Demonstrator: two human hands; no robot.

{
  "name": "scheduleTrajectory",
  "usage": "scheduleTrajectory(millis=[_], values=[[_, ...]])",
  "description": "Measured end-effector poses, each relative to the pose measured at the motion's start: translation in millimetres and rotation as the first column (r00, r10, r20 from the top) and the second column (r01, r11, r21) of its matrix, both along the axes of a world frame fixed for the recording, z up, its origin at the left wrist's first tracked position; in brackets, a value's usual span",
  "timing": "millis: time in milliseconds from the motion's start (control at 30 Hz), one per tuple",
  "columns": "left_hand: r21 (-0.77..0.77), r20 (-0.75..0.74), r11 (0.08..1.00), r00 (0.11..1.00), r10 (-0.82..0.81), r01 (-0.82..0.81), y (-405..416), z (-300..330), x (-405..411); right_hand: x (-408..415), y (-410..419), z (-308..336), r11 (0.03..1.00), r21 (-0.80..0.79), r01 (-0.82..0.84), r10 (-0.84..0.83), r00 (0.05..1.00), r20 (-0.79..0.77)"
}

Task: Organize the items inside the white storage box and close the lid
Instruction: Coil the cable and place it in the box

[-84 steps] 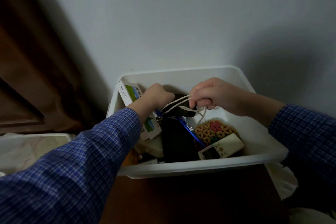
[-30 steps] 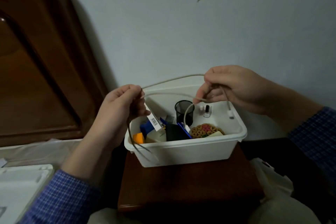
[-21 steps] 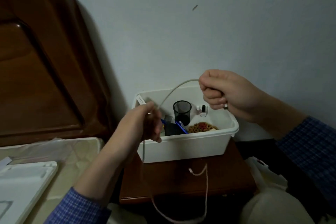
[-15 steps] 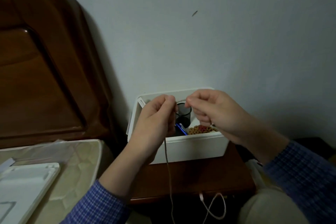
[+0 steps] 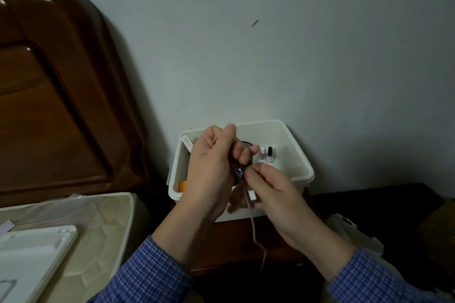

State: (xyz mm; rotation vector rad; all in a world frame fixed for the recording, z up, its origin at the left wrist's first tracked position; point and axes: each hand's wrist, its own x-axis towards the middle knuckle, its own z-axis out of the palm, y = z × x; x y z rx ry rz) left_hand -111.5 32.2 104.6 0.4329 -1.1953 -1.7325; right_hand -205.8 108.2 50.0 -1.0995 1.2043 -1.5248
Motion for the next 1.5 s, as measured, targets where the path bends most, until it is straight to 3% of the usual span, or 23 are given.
scheduleTrajectory(millis=[133,200,300,333,400,433,500,600,700,767,933,1033,1167,1333,1433,1500], values=[[0.065,-0.017,0.994,0.996,0.091,-0.090,-9,11,10,4,2,-2,1.000,0.014,0.005,-0.004,0.995,-0.100],[-0.029,0.172,0.983,0.968,0.184,-0.181,-13,10,22,0,2,2,0.998,-0.003,0.061,-0.060,0.969,-0.238],[-0.407,0.488,0.880,0.756,0.437,-0.245,-19,8,47,-12,2,13,0.988,-0.088,0.125,-0.152,0.870,-0.470],[-0.575,0.520,0.796,0.667,0.534,-0.189,-21,9,55,-15,1,17,0.990,-0.076,0.115,-0.138,0.848,-0.512],[-0.807,0.535,0.581,0.549,0.642,0.107,-20,14,63,-18,-2,24,0.997,-0.019,0.069,-0.067,0.810,-0.583],[-0.798,0.588,0.541,0.535,0.607,0.264,-16,16,62,-18,-4,27,0.999,0.000,0.039,-0.031,0.796,-0.605],[-0.655,0.745,0.612,0.514,0.425,0.443,-3,15,54,-19,-7,33,1.000,0.002,-0.004,0.004,0.780,-0.625],[-0.563,0.763,0.747,0.568,0.308,0.352,3,6,45,-24,-8,35,0.998,-0.052,0.031,-0.055,0.821,-0.568],[-0.596,0.724,0.754,0.591,0.356,0.277,1,1,46,-31,-7,33,0.994,-0.078,0.077,-0.100,0.921,-0.376],[-0.515,0.758,0.791,0.607,0.240,0.331,0,-1,47,-36,-7,34,0.993,-0.080,0.091,-0.113,0.935,-0.335],[-0.270,0.756,0.884,0.653,-0.051,0.382,-1,-3,47,-40,-2,44,0.996,-0.074,0.056,-0.081,0.920,-0.384],[-0.124,0.699,0.895,0.678,-0.228,0.429,1,-3,45,-39,0,49,0.997,-0.075,0.004,-0.036,0.900,-0.434],[-0.157,0.685,0.905,0.704,-0.189,0.396,6,-8,43,-38,-1,53,0.992,-0.088,-0.091,0.048,0.914,-0.403],[-0.060,0.540,0.893,0.767,-0.347,0.446,7,-4,48,-48,-1,57,0.991,-0.070,-0.118,0.075,0.897,-0.436],[-0.033,0.539,0.891,0.759,-0.365,0.452,2,-6,55,-61,2,59,0.994,-0.028,-0.106,0.075,0.845,-0.529],[-0.006,0.559,0.872,0.725,-0.402,0.489,-2,-9,59,-69,3,59,0.999,-0.040,-0.020,-0.010,0.771,-0.636]])
